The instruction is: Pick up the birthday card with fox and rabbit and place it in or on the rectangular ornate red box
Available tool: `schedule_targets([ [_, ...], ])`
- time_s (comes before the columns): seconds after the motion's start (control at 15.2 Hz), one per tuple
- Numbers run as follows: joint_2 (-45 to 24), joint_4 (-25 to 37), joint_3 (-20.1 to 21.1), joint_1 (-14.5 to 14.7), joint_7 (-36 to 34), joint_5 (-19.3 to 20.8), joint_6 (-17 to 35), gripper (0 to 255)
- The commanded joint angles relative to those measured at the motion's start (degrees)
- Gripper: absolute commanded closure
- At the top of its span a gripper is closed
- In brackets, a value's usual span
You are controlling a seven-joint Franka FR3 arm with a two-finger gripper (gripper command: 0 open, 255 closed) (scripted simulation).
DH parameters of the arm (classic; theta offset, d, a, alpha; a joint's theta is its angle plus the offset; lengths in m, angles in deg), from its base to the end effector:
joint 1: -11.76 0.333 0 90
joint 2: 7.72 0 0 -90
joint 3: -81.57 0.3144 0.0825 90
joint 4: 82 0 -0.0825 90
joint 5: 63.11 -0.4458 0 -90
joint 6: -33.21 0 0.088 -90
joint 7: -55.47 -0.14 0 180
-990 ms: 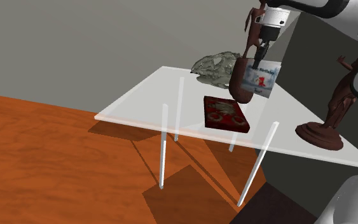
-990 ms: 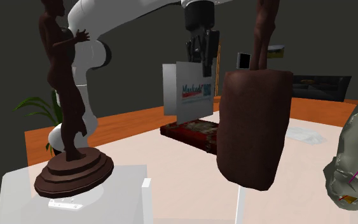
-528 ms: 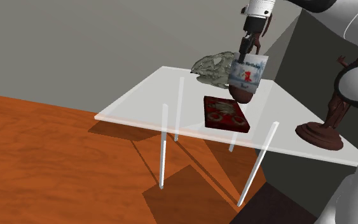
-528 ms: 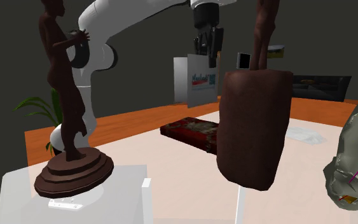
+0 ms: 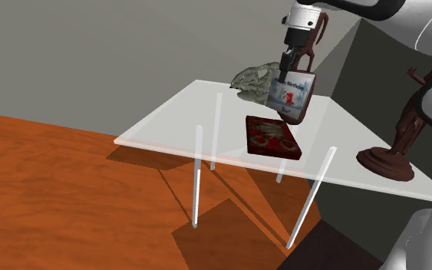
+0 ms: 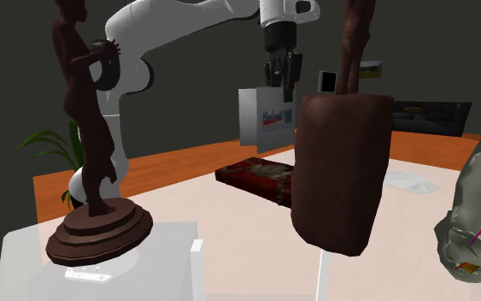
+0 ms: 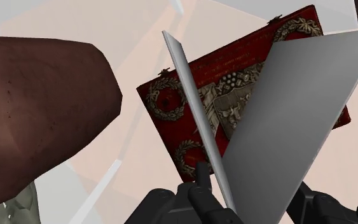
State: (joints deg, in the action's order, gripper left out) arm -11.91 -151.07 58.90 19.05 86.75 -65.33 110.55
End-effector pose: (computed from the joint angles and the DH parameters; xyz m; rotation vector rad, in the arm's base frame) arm 0.5869 -0.1433 0.7178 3.0851 0.4497 0.1156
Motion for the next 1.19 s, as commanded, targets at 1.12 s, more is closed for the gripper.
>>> schedule_targets([
  [1.12, 7.35, -21.16, 1.22, 1.41, -1.92, 3.02, 14.41, 255],
])
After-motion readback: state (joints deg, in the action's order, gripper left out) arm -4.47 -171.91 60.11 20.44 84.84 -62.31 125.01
